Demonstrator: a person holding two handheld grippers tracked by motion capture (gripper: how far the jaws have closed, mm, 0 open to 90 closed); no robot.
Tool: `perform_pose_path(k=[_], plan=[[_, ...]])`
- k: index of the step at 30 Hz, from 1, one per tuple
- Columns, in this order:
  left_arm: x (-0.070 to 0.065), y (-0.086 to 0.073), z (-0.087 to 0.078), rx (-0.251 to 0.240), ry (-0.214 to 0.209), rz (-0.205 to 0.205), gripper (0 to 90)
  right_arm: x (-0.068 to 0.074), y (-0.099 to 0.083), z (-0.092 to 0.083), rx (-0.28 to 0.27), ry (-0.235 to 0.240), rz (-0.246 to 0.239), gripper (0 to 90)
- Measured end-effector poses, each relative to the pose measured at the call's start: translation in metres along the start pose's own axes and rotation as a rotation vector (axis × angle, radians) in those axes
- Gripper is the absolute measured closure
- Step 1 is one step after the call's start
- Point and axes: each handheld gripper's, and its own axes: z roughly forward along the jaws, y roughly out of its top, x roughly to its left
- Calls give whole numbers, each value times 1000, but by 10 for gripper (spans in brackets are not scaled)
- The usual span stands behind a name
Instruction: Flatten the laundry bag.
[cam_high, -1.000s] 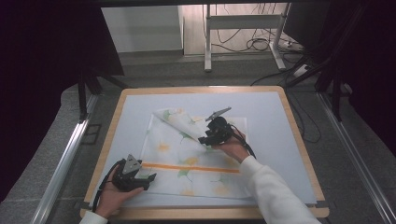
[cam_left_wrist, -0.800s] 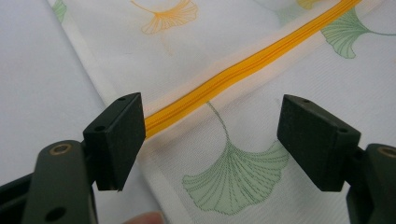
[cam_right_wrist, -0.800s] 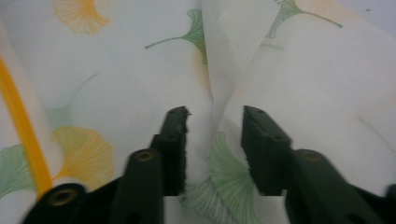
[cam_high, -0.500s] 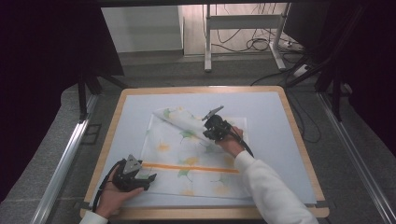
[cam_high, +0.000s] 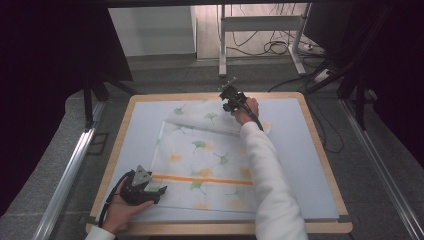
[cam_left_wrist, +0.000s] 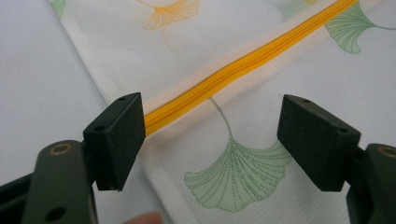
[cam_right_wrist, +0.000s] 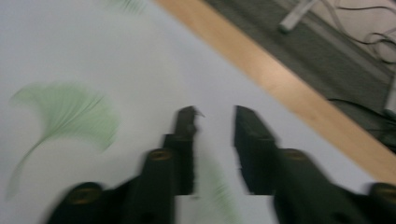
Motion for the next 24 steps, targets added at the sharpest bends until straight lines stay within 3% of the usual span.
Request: perform_pose_path(k=[3, 5, 6, 8, 11, 12, 14, 16, 19, 22, 24], plan=[[0, 0, 0, -1, -7, 4, 231, -2, 4, -12, -56, 12, 59, 568], [-1, 0, 0, -2, -12, 4, 232, -1, 1, -29, -93, 49, 54, 575], [-1, 0, 0, 2, -12, 7, 232, 0, -2, -39, -115, 69, 56, 593], [-2, 1, 0, 1, -13, 10, 232, 3, -13, -61, -145, 156, 69, 627], [-3, 2, 1, 2, -12, 16, 232, 13, -33, -85, -128, 239, 60, 684], [-3, 2, 1, 1, -12, 17, 232, 18, -43, -92, -111, 288, 63, 718], [-3, 2, 1, 1, -12, 16, 232, 25, -61, -99, -79, 340, 57, 810], [-4, 3, 2, -1, -14, 10, 231, 34, -78, -99, -39, 375, 44, 882], [-4, 3, 3, 7, -12, 10, 232, 43, -98, -83, 34, 368, 34, 891], [-3, 2, 4, 17, -6, 15, 231, 40, -109, -64, 57, 358, 75, 892], [-3, 2, 5, 18, -6, 14, 232, 34, -113, -49, 71, 322, 95, 892]])
